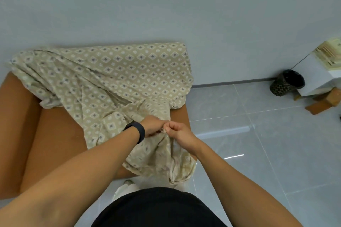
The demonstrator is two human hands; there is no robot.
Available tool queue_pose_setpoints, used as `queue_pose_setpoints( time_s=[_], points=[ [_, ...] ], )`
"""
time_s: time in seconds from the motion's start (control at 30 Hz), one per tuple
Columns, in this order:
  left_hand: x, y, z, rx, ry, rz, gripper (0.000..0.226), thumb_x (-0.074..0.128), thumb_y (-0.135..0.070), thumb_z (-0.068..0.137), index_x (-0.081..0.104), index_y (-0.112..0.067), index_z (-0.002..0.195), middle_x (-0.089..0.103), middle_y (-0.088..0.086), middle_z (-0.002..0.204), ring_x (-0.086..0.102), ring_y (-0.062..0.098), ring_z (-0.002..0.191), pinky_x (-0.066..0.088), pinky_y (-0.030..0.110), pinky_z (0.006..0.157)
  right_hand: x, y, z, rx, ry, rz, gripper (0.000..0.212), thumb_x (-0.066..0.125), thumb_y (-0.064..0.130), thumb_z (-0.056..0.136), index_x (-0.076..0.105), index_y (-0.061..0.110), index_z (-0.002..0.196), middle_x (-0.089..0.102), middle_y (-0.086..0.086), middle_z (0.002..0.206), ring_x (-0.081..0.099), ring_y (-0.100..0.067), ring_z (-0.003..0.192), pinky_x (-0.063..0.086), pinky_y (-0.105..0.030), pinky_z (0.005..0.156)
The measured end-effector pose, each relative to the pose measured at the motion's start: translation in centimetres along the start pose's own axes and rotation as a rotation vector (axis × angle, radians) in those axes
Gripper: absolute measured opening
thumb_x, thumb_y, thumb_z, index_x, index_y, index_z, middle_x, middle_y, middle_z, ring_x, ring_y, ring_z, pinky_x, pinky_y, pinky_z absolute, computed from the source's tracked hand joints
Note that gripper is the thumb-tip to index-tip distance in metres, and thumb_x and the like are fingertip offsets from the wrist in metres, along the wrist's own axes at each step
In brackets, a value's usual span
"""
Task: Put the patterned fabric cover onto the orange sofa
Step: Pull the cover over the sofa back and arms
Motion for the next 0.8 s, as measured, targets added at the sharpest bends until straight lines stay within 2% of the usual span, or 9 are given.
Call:
queue_pose_setpoints(
  time_s=[0.07, 0.2, 0.33, 0.4, 0.47, 0.53, 0.63, 0.7, 0.8],
  points=[
    [0.5, -0.3, 0.5, -0.016, 0.043, 0.095, 0.029, 0.055, -0.019, 0.094, 0.048, -0.013, 0.067, 0.046, 0.003, 0.059, 0.039, 0.016, 0.046, 0.031, 0.022, 0.045, -0.5, -0.4, -0.7, 0.04, 0.015, -0.013, 0.025, 0.055, 0.02, 0.099, 0.057, 0.026, 0.074, 0.049, 0.006, 0.076, 0.041, -0.015, 0.077, 0.032, -0.033, 0.077],
    [-0.1, -2.3, -0.2, 0.249, -0.062, -0.031, 0.026, 0.047, -0.019, 0.094, 0.039, -0.017, 0.07, 0.037, 0.0, 0.067, 0.035, 0.018, 0.062, 0.026, 0.032, 0.06, -2.7, -2.2, -2.0, 0.266, -0.108, -0.147, 0.021, 0.056, 0.021, 0.093, 0.067, 0.017, 0.076, 0.065, 0.0, 0.079, 0.054, -0.016, 0.077, 0.042, -0.037, 0.079],
    [1.5, -2.1, -3.3, 0.387, 0.374, -0.35, 0.01, 0.054, -0.022, 0.079, 0.05, -0.017, 0.071, 0.047, 0.0, 0.075, 0.046, 0.014, 0.068, 0.04, 0.028, 0.065, -4.9, -4.2, -1.2, 0.46, -0.383, -0.008, 0.051, 0.049, 0.053, 0.098, 0.068, 0.01, 0.119, 0.069, -0.008, 0.118, 0.063, -0.021, 0.098, 0.05, -0.038, 0.089],
    [1.9, -1.4, -4.6, 0.404, 0.553, -0.452, 0.008, 0.057, -0.02, 0.075, 0.05, -0.015, 0.073, 0.048, 0.001, 0.076, 0.048, 0.013, 0.07, 0.04, 0.027, 0.067, -3.7, -4.6, 0.2, 0.558, -0.328, 0.285, 0.055, 0.054, 0.064, 0.092, 0.072, 0.018, 0.116, 0.071, 0.001, 0.099, 0.059, -0.014, 0.078, 0.047, -0.03, 0.072],
    [1.9, -0.6, -5.1, 0.396, 0.609, -0.433, 0.01, 0.058, -0.021, 0.071, 0.049, -0.016, 0.073, 0.045, 0.001, 0.076, 0.045, 0.013, 0.071, 0.039, 0.028, 0.068, -2.7, -4.2, 1.7, 0.564, -0.288, 0.401, 0.039, 0.061, 0.054, 0.092, 0.074, 0.019, 0.105, 0.063, 0.006, 0.076, 0.046, -0.009, 0.059, 0.037, -0.024, 0.057],
    [1.8, 0.4, -5.2, 0.369, 0.617, -0.347, 0.011, 0.058, -0.021, 0.07, 0.048, -0.019, 0.071, 0.04, 0.0, 0.075, 0.041, 0.012, 0.07, 0.039, 0.024, 0.067, -2.1, -4.1, 2.5, 0.555, -0.303, 0.363, 0.019, 0.061, 0.036, 0.095, 0.068, 0.019, 0.088, 0.057, 0.009, 0.065, 0.038, -0.008, 0.052, 0.03, -0.023, 0.051],
    [1.9, 2.2, -5.5, 0.299, 0.644, -0.153, 0.008, 0.06, -0.023, 0.075, 0.053, -0.019, 0.073, 0.047, 0.001, 0.076, 0.047, 0.012, 0.073, 0.042, 0.024, 0.071, -1.6, -3.3, 3.0, 0.501, -0.329, 0.268, 0.023, 0.057, 0.024, 0.092, 0.052, 0.022, 0.07, 0.045, 0.006, 0.061, 0.031, -0.011, 0.052, 0.026, -0.027, 0.051],
    [1.3, 2.8, -5.1, 0.269, 0.506, -0.009, 0.013, 0.057, -0.025, 0.086, 0.065, -0.018, 0.079, 0.064, 0.002, 0.082, 0.057, 0.013, 0.077, 0.046, 0.029, 0.075, -1.8, -2.1, 2.6, 0.375, -0.412, 0.181, 0.023, 0.053, 0.021, 0.083, 0.039, 0.023, 0.065, 0.035, 0.004, 0.063, 0.029, -0.014, 0.058, 0.025, -0.034, 0.056],
    [-1.5, 2.2, -3.4, 0.227, -0.01, -0.071, 0.025, 0.053, -0.032, 0.096, 0.068, -0.012, 0.096, 0.071, 0.005, 0.101, 0.059, 0.017, 0.076, 0.049, 0.032, 0.069, -2.0, -0.1, 1.2, 0.171, -0.47, 0.082, 0.028, 0.05, 0.016, 0.086, 0.034, 0.022, 0.064, 0.03, 0.003, 0.064, 0.027, -0.013, 0.061, 0.024, -0.032, 0.056]
  ],
)
Point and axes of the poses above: each hand's wrist, its own z-axis towards the middle knuckle, its own x-axis out of the palm, y = z × x, the point moved 6 cm from there along z, towards the middle knuckle
